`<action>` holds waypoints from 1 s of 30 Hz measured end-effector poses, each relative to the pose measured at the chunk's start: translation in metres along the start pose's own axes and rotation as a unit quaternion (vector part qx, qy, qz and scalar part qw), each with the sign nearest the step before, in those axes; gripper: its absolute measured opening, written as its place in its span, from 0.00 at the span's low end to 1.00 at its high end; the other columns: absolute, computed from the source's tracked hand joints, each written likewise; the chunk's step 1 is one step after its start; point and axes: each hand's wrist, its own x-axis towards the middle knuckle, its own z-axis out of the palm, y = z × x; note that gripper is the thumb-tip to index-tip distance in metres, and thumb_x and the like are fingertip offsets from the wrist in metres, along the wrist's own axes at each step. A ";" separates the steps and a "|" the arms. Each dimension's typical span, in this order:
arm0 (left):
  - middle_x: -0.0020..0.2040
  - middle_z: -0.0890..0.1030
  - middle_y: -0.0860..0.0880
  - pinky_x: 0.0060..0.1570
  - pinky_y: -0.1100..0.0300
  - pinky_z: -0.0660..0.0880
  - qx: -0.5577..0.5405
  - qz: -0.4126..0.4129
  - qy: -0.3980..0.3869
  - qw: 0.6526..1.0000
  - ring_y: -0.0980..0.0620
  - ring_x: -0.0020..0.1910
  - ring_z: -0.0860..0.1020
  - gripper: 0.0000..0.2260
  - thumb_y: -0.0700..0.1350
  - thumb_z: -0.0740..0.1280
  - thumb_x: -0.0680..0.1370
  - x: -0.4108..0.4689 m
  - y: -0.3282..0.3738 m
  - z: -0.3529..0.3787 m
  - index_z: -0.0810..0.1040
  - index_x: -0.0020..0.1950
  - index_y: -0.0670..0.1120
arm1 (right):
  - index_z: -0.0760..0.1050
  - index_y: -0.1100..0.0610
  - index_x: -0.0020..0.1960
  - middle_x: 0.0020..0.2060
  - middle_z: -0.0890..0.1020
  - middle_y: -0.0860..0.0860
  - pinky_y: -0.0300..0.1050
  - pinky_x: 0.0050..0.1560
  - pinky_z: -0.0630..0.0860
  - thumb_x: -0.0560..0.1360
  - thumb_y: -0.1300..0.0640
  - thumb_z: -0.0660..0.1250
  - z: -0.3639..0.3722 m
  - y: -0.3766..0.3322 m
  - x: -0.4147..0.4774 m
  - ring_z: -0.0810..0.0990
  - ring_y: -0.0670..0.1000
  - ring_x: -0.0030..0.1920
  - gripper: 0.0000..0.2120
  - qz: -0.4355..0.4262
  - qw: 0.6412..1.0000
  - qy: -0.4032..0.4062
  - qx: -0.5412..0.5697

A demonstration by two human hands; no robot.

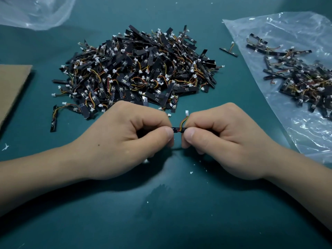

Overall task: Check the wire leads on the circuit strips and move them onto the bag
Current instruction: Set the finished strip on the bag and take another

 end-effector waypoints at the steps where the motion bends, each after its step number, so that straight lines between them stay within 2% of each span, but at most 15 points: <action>1: 0.29 0.78 0.51 0.29 0.66 0.71 0.000 -0.002 0.002 1.000 0.55 0.27 0.78 0.11 0.48 0.64 0.79 -0.001 0.001 0.000 0.82 0.40 0.49 | 0.80 0.52 0.39 0.28 0.77 0.51 0.50 0.35 0.73 0.79 0.54 0.63 0.000 0.000 0.000 0.76 0.53 0.32 0.12 0.000 1.000 -0.001 -0.002; 5: 0.29 0.79 0.51 0.29 0.67 0.69 -0.018 -0.006 -0.005 1.000 0.56 0.27 0.77 0.12 0.52 0.62 0.79 -0.002 0.005 0.000 0.82 0.41 0.49 | 0.79 0.52 0.39 0.29 0.77 0.51 0.51 0.35 0.73 0.80 0.54 0.63 0.000 -0.001 -0.001 0.76 0.53 0.32 0.13 -0.002 1.000 -0.001 -0.008; 9: 0.28 0.77 0.50 0.29 0.59 0.72 0.018 -0.004 -0.018 1.000 0.53 0.27 0.77 0.11 0.48 0.65 0.80 -0.003 0.006 -0.002 0.82 0.40 0.49 | 0.79 0.55 0.38 0.29 0.76 0.52 0.53 0.35 0.72 0.79 0.52 0.61 0.000 0.000 -0.003 0.75 0.53 0.32 0.14 -0.017 0.999 -0.011 -0.025; 10: 0.28 0.77 0.51 0.29 0.60 0.72 0.020 -0.006 -0.022 1.000 0.53 0.27 0.76 0.11 0.47 0.65 0.80 -0.002 0.006 -0.001 0.82 0.39 0.48 | 0.79 0.56 0.38 0.29 0.76 0.53 0.53 0.35 0.72 0.79 0.51 0.61 0.001 0.000 -0.004 0.75 0.54 0.32 0.15 -0.019 0.999 -0.016 -0.029; 13: 0.27 0.76 0.55 0.29 0.69 0.69 -0.012 -0.021 -0.022 0.999 0.58 0.27 0.74 0.12 0.47 0.68 0.79 -0.002 0.006 0.000 0.82 0.37 0.44 | 0.81 0.54 0.40 0.29 0.77 0.53 0.53 0.35 0.72 0.79 0.49 0.60 0.000 0.000 -0.003 0.76 0.54 0.32 0.16 -0.017 1.000 -0.016 -0.019; 15: 0.27 0.75 0.56 0.29 0.70 0.69 -0.024 -0.031 -0.024 0.999 0.59 0.26 0.74 0.13 0.47 0.69 0.80 -0.001 0.006 0.001 0.82 0.37 0.43 | 0.81 0.52 0.40 0.29 0.78 0.53 0.53 0.35 0.73 0.79 0.49 0.60 -0.001 0.000 -0.003 0.76 0.54 0.32 0.15 -0.019 1.000 -0.014 -0.009; 21: 0.27 0.76 0.55 0.30 0.70 0.69 -0.041 -0.043 -0.027 0.998 0.59 0.26 0.74 0.13 0.46 0.67 0.79 -0.002 0.010 0.001 0.82 0.38 0.43 | 0.80 0.56 0.38 0.28 0.76 0.53 0.53 0.34 0.72 0.78 0.50 0.60 -0.001 0.001 -0.002 0.75 0.54 0.31 0.16 -0.028 0.999 -0.021 -0.010; 26: 0.27 0.77 0.49 0.29 0.66 0.69 -0.044 -0.055 -0.024 0.997 0.53 0.26 0.74 0.12 0.45 0.68 0.78 -0.002 0.011 0.001 0.82 0.37 0.40 | 0.79 0.59 0.37 0.27 0.75 0.54 0.52 0.32 0.71 0.78 0.51 0.61 -0.001 0.002 -0.003 0.74 0.54 0.30 0.17 -0.037 0.999 -0.022 -0.019; 30: 0.27 0.77 0.48 0.28 0.64 0.69 -0.035 -0.050 -0.025 0.998 0.51 0.27 0.75 0.12 0.43 0.69 0.78 -0.002 0.013 0.000 0.82 0.36 0.40 | 0.78 0.60 0.36 0.27 0.74 0.55 0.53 0.32 0.71 0.78 0.50 0.60 0.000 0.003 -0.002 0.74 0.55 0.29 0.18 -0.038 0.999 -0.024 -0.028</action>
